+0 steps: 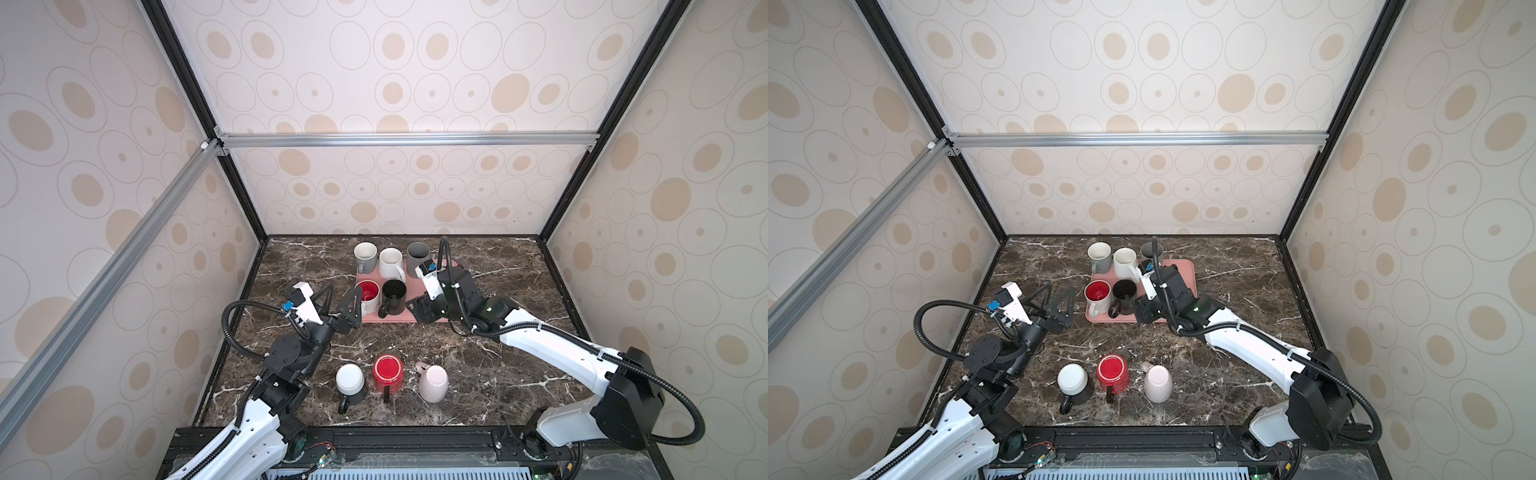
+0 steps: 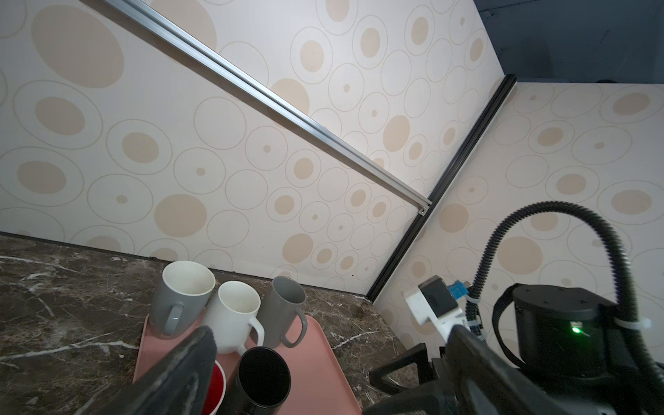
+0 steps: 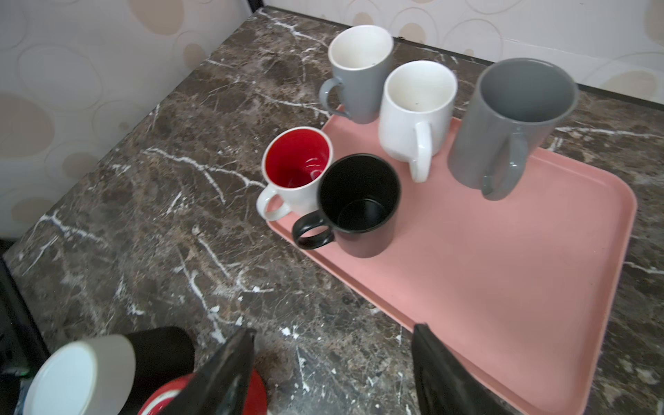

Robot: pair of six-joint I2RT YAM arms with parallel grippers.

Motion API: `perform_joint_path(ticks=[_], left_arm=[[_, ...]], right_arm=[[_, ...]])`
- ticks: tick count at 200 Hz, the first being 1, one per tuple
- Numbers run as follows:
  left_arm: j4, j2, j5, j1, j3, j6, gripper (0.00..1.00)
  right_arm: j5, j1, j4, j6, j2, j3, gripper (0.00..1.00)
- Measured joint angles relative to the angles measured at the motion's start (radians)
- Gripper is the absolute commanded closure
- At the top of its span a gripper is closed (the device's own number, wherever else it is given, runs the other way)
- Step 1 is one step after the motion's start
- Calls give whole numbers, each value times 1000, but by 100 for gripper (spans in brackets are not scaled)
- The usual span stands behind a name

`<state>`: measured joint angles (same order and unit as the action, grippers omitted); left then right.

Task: Turn the mug right side up
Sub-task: 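Move the right gripper to the upside-down white mug with black handle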

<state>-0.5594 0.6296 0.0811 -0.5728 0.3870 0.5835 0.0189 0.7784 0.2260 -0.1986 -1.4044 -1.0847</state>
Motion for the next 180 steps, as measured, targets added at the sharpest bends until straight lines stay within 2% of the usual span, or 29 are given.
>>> perform_joint_path(ticks=[53, 114, 138, 162, 180], left_arm=[[23, -14, 8, 0, -7, 3, 1], [84, -26, 18, 0, -6, 3, 1], [211, -22, 20, 0, 22, 3, 1], [372, -1, 18, 0, 87, 4, 7], [511, 29, 21, 0, 148, 6, 7]], right_arm=[[-10, 198, 63, 64, 16, 84, 29], [-72, 306, 139, 96, 16, 111, 29], [-96, 330, 154, 101, 16, 117, 29], [-120, 348, 155, 107, 16, 122, 28], [-123, 352, 151, 115, 16, 122, 28]])
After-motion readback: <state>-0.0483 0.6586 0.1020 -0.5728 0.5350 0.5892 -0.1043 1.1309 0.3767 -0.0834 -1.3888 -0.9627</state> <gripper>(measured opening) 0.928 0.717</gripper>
